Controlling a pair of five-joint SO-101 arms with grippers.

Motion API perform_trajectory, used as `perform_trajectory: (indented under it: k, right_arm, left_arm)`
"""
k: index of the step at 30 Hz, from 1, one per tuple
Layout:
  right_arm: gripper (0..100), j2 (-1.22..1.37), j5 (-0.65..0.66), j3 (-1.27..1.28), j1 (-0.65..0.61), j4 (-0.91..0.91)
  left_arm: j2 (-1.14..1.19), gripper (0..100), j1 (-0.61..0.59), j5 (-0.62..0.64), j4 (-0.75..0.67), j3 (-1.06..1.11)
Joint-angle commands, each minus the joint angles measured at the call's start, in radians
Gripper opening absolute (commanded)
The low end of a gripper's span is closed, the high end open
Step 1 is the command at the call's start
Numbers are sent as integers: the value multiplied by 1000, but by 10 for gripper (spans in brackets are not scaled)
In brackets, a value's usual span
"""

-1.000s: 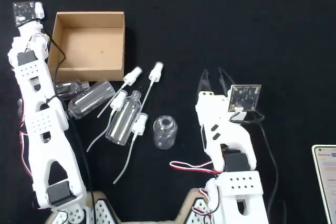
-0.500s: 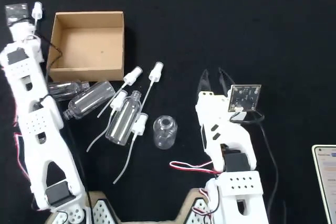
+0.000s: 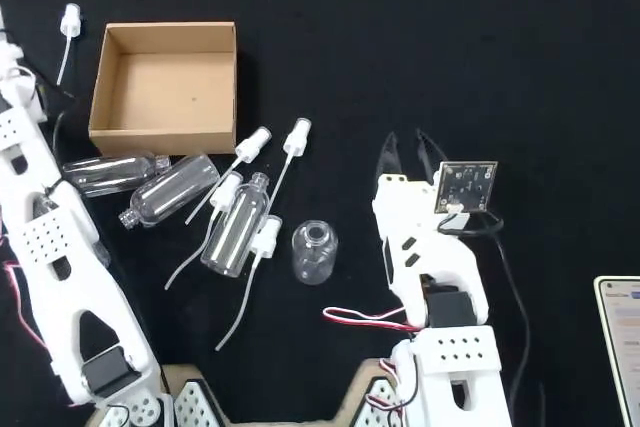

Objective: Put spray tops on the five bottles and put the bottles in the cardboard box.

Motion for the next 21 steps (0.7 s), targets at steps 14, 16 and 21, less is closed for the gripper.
perform_trajectory:
  k: [14, 16, 21]
  right_arm:
    - [116, -22, 9, -31, -12, -29]
    - [116, -22, 9, -31, -12, -29]
    - [116, -22, 9, -31, -12, -29]
  left_arm:
    - [-63, 121, 156, -267, -164, -45]
    - [-40, 126, 153, -267, -192, -45]
    - [-11, 170, 140, -265, -216, -45]
